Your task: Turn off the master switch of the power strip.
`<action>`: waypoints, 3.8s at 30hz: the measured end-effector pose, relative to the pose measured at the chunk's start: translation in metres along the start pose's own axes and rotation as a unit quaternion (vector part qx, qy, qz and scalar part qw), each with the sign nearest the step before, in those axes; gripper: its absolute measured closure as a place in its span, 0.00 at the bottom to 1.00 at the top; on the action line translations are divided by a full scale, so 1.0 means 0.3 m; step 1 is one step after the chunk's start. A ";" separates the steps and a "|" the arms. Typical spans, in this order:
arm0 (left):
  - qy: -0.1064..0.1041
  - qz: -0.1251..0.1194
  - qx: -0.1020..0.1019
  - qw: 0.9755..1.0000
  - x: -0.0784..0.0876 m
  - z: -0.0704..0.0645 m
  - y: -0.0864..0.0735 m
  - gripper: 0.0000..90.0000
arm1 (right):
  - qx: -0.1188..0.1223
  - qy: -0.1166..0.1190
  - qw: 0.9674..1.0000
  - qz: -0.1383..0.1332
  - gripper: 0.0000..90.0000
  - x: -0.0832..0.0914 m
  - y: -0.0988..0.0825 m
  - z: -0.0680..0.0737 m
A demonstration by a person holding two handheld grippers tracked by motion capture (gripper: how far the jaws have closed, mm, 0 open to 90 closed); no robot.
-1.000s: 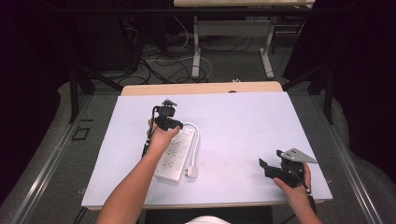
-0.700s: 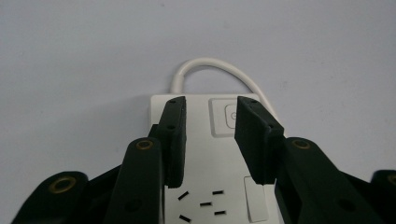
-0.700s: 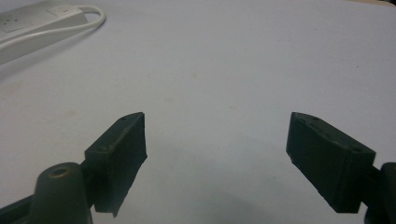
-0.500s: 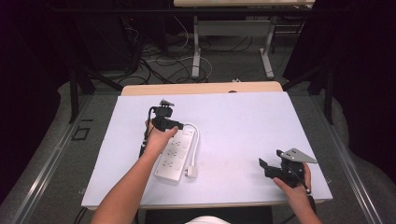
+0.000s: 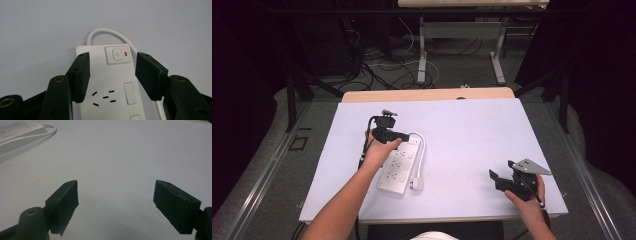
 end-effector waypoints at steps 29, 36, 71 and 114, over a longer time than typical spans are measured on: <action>-0.004 -0.034 -0.054 0.998 0.099 -0.006 -0.064 0.29 | -0.002 -0.001 1.000 0.010 0.21 0.003 -0.006 0.006; -0.007 -0.037 -0.047 0.998 0.125 0.003 -0.083 0.17 | 0.000 0.002 1.000 0.004 0.21 -0.001 -0.002 0.008; -0.001 -0.058 -0.008 0.998 0.244 0.082 -0.193 0.01 | -0.007 0.009 1.000 0.006 0.21 -0.001 -0.002 0.026; 0.034 -0.092 0.029 0.995 0.219 0.215 -0.449 0.06 | -0.002 0.006 1.000 0.007 0.21 0.007 0.000 0.017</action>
Point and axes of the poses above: each handheld gripper's, and its own axes: x roughly backward along the jaws, y roughly out of its top, z roughly to its left, the point moved 10 cm from there along -x, roughly forward along the jaws, and after that the axes turned 7 degrees about -x, right-handed, at the moved point
